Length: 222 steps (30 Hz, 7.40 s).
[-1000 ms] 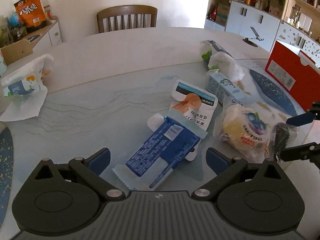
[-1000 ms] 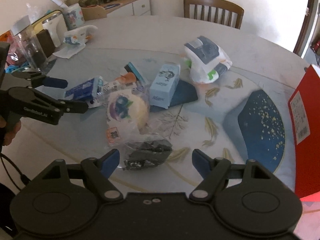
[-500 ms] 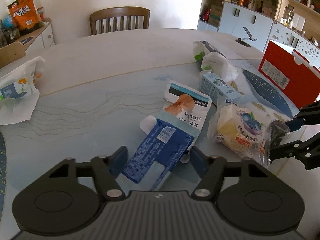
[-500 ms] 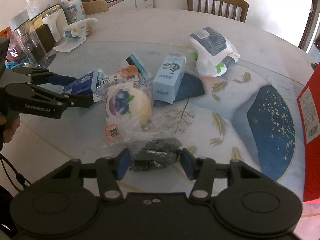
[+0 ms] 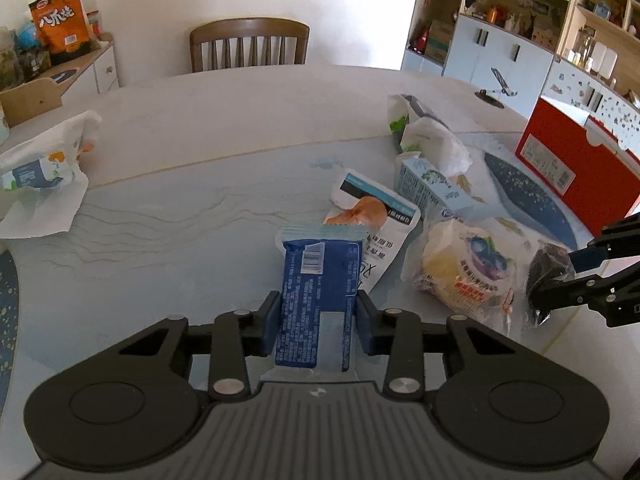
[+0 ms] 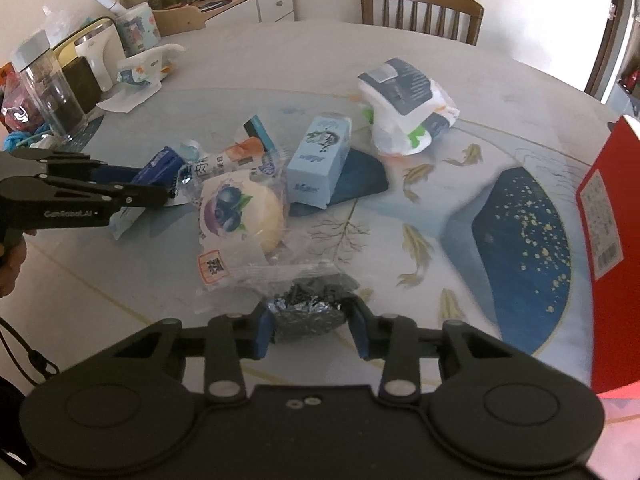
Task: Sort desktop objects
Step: 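Grasp the dark mesh bag with the right tool while the left tool grasps the blue snack bar, then carry the dark mesh bag and blue snack bar over the red box with both tools, then lower the dark mesh bag into the box with the right tool while the left tool drops the blue bar, then withdraw both tools from the red box back over the cluttered table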
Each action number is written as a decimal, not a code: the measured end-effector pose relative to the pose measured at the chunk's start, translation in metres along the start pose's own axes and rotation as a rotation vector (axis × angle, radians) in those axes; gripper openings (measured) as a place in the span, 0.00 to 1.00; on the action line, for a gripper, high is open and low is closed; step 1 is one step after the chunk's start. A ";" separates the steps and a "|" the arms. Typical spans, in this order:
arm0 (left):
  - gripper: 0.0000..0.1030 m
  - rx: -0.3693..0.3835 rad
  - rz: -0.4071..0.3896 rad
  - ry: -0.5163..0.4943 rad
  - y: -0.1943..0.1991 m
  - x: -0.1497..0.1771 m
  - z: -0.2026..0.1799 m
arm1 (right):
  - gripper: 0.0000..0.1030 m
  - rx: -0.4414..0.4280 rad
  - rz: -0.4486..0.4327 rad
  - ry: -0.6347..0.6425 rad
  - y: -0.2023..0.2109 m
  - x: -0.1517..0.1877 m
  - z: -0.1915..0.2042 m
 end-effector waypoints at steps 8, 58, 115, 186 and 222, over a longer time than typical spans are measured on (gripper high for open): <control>0.35 0.009 -0.008 0.033 0.017 0.000 -0.004 | 0.37 0.007 -0.026 -0.010 0.015 0.000 -0.004; 0.35 0.129 -0.118 0.046 0.110 -0.058 -0.143 | 0.36 0.004 -0.242 -0.082 0.165 -0.010 -0.082; 0.36 0.247 -0.051 -0.204 0.003 -0.176 -0.433 | 0.36 0.104 -0.150 -0.147 0.215 0.021 -0.316; 0.77 0.311 0.043 -0.273 0.011 -0.153 -0.465 | 0.61 0.120 -0.087 -0.158 0.178 -0.012 -0.341; 1.00 0.405 -0.097 -0.188 0.076 -0.143 -0.387 | 0.74 0.167 -0.242 -0.313 0.225 0.013 -0.279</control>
Point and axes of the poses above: each gripper's, at about its wrist camera, not at the fingertips, and y roughly against the way its jaws point, z to its left, x to its underside, the point moved 7 cm from there along -y, roughly the way its jaws point, and after that the axes turned 12 degrees about -x, right-handed, at the moved point
